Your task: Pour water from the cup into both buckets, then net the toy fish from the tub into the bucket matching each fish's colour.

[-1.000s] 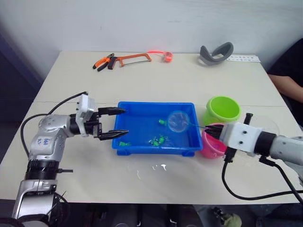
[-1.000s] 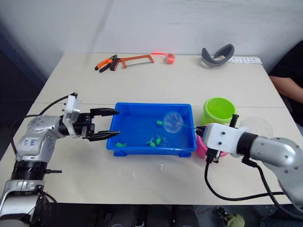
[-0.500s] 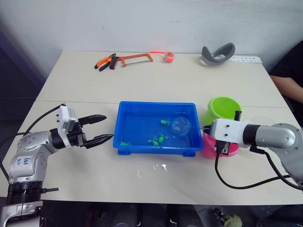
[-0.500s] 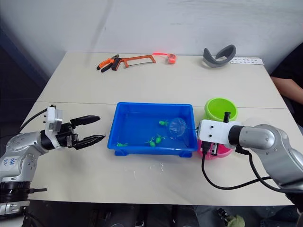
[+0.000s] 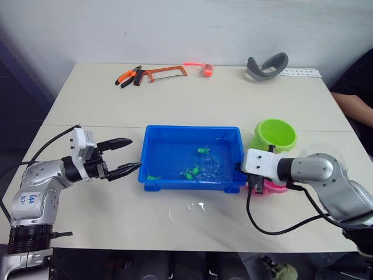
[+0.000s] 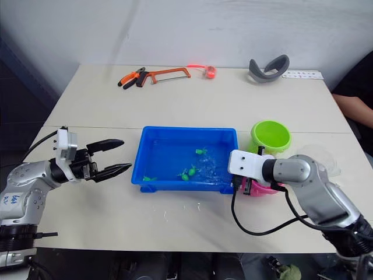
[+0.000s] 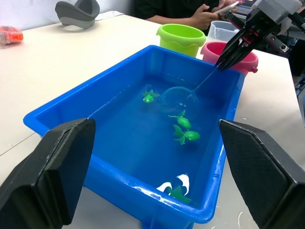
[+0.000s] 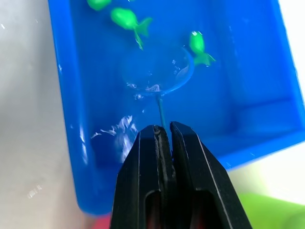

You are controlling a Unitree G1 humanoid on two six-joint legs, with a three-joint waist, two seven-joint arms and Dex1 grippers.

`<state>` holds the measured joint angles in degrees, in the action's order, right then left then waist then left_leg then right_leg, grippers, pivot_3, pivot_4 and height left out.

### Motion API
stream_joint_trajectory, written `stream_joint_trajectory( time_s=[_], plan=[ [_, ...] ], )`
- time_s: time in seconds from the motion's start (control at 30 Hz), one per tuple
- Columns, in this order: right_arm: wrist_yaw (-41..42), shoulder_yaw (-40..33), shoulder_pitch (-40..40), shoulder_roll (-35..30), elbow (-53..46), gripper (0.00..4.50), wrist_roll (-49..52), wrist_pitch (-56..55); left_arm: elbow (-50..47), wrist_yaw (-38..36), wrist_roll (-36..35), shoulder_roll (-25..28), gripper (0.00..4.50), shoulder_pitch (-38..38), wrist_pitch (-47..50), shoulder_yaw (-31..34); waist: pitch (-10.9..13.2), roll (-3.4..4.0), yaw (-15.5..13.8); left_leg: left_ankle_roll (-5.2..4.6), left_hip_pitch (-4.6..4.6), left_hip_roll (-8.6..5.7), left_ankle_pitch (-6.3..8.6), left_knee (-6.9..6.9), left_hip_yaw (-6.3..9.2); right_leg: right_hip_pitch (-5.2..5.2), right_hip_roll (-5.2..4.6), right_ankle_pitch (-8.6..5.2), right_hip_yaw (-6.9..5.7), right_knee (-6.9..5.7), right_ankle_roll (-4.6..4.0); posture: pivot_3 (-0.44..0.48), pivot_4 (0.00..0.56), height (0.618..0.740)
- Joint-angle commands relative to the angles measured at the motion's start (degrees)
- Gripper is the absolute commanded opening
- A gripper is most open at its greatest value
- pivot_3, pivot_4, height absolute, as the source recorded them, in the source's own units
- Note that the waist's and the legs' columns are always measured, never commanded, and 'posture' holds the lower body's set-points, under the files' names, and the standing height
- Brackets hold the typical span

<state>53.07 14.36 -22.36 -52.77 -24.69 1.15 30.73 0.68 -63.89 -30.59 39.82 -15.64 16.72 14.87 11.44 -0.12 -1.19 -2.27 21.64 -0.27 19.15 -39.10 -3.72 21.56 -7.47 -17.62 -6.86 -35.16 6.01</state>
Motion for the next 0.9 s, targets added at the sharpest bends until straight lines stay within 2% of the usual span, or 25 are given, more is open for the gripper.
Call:
stream_joint_trajectory(
  time_s=[0.03,0.23,0.37,0.9],
  plan=[
    [0.5,-0.5,-1.2,1.2,-2.5,0.00,0.9,2.7,-1.5,0.0,-1.2,0.2,4.48,-0.5,-0.2,0.4,0.0,0.00,0.0,0.00,0.00,0.00,0.00,0.00,0.00,0.00,0.00,0.00,0.00,0.00,0.00,0.000,0.150,0.740],
    [0.1,-1.2,-2.2,4.0,-2.8,0.00,2.8,7.2,-0.9,-0.2,-1.0,0.0,4.48,-1.4,-0.4,-0.2,0.0,0.00,0.0,0.00,0.00,0.00,0.00,0.00,0.00,0.01,0.01,0.00,0.00,-0.01,0.00,0.000,0.150,0.740],
    [-0.7,-4.4,-2.7,8.2,-3.5,0.00,8.7,15.2,-0.4,-0.3,-0.7,-0.3,4.48,-1.9,-0.6,-0.5,0.0,0.00,0.0,0.00,0.00,0.00,0.00,0.00,0.01,0.01,0.01,0.00,0.00,-0.02,0.00,0.000,0.150,0.740],
    [-2.1,-10.9,-1.7,6.8,-5.9,0.00,16.4,20.7,2.5,-1.0,-0.1,-0.8,4.48,-4.0,-2.7,-1.8,0.0,0.00,0.0,0.01,0.00,0.00,0.01,0.01,0.00,0.02,0.00,0.00,0.00,-0.03,0.00,0.000,0.150,0.740]
  ],
)
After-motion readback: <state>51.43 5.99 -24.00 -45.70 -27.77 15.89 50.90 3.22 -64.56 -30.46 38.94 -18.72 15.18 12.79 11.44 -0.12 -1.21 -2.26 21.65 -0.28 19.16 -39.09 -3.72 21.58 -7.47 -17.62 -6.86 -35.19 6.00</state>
